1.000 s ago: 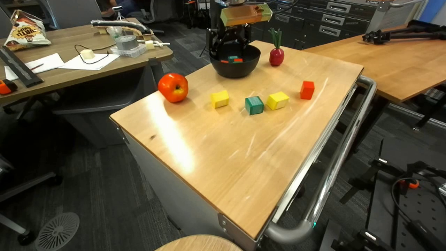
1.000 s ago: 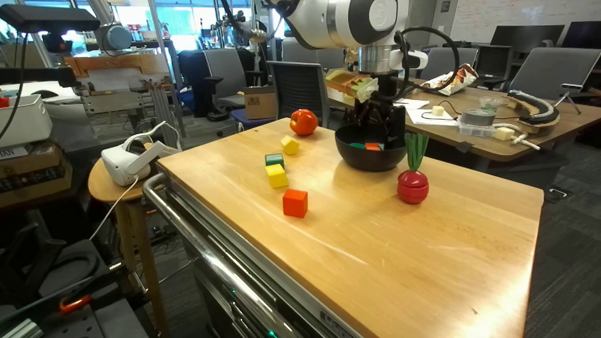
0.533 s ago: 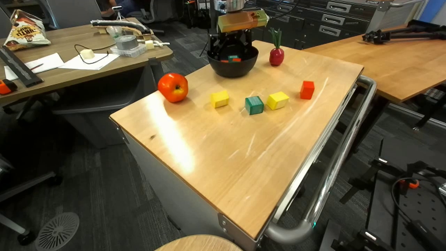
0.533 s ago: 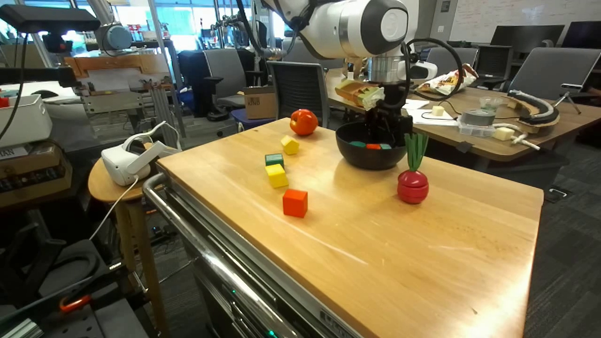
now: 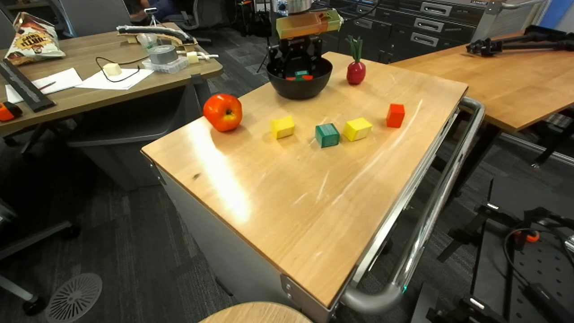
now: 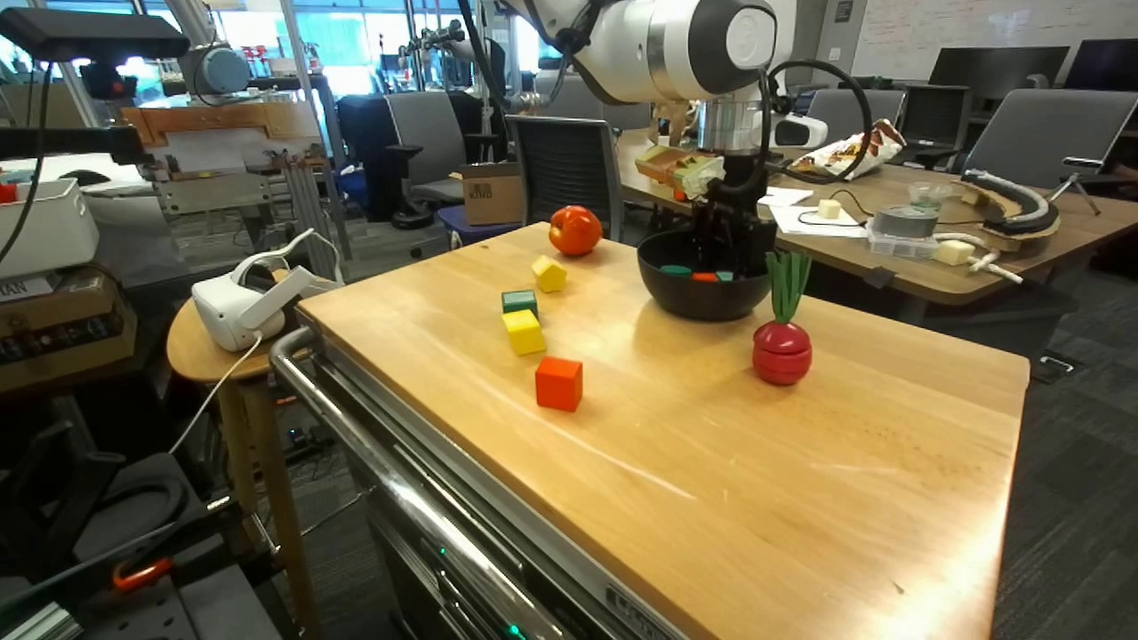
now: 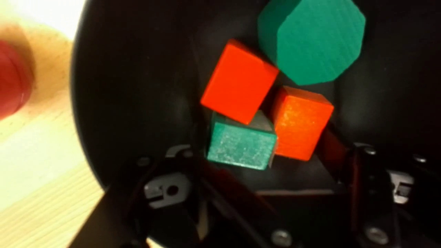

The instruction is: Move the apple to the left, take the radish and blocks out of the black bowl

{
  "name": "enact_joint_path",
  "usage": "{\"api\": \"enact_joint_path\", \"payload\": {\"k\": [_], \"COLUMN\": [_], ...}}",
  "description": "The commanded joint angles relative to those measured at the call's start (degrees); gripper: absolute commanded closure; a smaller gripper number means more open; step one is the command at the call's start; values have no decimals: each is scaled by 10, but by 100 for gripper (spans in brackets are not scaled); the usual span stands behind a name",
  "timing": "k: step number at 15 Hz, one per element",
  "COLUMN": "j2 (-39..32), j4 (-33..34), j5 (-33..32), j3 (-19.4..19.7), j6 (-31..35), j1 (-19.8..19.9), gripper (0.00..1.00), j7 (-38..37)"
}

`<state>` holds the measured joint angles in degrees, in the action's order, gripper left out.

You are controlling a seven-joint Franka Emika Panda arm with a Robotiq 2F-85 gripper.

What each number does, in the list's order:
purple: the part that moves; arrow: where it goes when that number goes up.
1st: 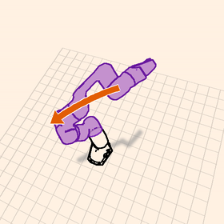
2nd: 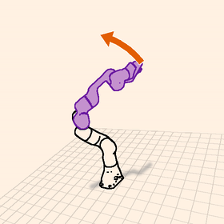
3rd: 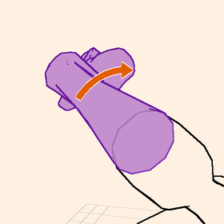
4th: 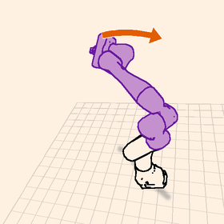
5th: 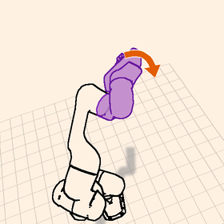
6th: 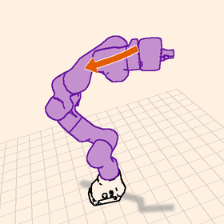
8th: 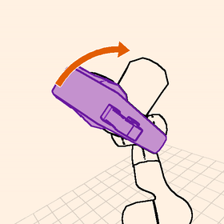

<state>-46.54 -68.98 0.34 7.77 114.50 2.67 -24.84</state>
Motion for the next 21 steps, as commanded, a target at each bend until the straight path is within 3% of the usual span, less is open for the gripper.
{"api": "enact_joint_path", "payload": {"k": [1,8,11,16,21], "j2": [4,154,217,318,406], "j4": [21,-149,-225,-364,-515], "j5": [14,36,-8,-66,-80], "j3": [-4,-17,3,14,27], "j6": [-33,89,141,174,181], "j1": [3,-6,-22,-17,7], "gripper": [49,49,49,49,49], "j7": [-1,14,8,15,22]}}
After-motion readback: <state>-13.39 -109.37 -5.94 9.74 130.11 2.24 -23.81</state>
